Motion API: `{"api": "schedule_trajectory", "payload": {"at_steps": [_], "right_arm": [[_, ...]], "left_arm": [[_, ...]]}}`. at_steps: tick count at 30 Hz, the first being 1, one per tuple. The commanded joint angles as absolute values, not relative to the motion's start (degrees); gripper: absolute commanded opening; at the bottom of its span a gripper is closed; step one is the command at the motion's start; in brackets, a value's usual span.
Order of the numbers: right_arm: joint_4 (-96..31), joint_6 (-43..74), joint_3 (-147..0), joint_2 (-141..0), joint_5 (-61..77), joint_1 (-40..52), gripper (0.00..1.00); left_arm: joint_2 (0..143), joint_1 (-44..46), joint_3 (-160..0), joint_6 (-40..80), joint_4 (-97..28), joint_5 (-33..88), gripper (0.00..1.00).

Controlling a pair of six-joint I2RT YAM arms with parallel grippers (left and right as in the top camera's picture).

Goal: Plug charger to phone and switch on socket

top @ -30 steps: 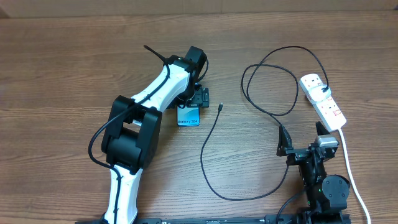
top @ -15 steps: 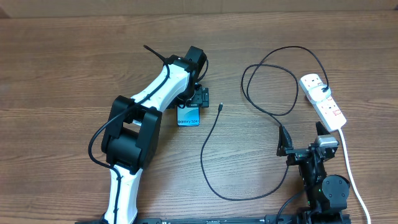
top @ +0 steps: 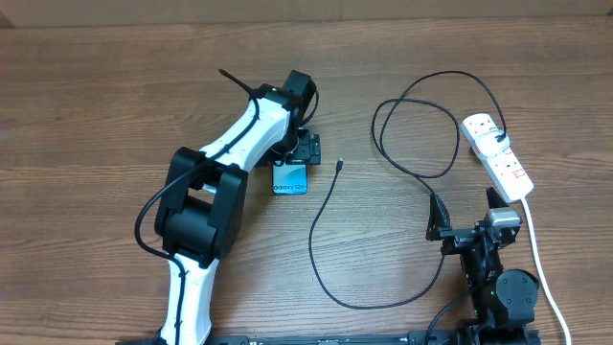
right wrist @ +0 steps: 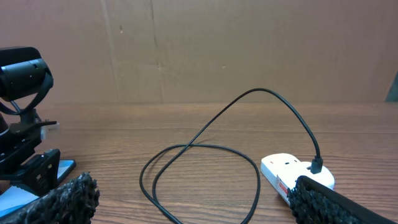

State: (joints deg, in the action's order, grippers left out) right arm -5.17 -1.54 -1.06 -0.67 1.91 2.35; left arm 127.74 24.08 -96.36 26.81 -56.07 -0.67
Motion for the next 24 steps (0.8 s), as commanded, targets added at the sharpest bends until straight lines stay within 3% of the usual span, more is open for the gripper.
{"api": "schedule_trajectory", "payload": {"at_steps": [1,12,20,24], "right_arm": [[-4.80,-1.78,-0.47,-0.16,1.34,2.66,1.00],[-4.82,-1.78,-0.47,-0.16,1.34,2.66,1.00],[-4.82,-1.78,-0.47,-0.16,1.37,2.66,1.00],[-4.80,-1.78,-0.47,-0.16,1.34,2.66,1.00]], "left_arm": [[130.17,22.79,-94.48,25.96,-56.53,-3.03,1.00],[130.17,22.79,-94.48,25.96,-56.55,-2.98,1.00],[130.17,22.79,-94.48,25.98,-56.47,-2.98,0.85],[130.17,22.79,-94.48,25.98,-56.47,-2.98,0.85]]}}
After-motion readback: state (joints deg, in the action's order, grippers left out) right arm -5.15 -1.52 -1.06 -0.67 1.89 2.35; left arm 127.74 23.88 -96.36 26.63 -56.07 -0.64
